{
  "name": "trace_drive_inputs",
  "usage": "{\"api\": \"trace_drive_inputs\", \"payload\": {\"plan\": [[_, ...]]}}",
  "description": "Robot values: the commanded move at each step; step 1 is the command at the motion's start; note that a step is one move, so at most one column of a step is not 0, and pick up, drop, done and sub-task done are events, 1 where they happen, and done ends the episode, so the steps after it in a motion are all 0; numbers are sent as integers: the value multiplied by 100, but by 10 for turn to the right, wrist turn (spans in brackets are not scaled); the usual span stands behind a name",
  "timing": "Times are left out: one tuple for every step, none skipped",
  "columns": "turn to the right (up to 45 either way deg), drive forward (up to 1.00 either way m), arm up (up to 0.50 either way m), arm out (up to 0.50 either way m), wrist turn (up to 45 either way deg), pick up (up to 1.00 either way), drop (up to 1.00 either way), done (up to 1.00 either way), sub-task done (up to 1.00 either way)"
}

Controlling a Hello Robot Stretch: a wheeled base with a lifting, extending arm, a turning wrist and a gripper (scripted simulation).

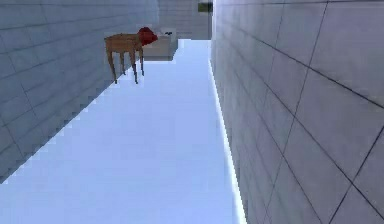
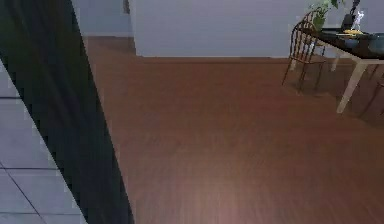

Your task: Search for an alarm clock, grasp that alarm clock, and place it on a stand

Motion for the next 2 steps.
{"api": "trace_drive_inputs", "payload": {"plan": [[0,100,0,0,0,0,0,0,0],[0,100,0,0,0,0,0,0,0]]}}
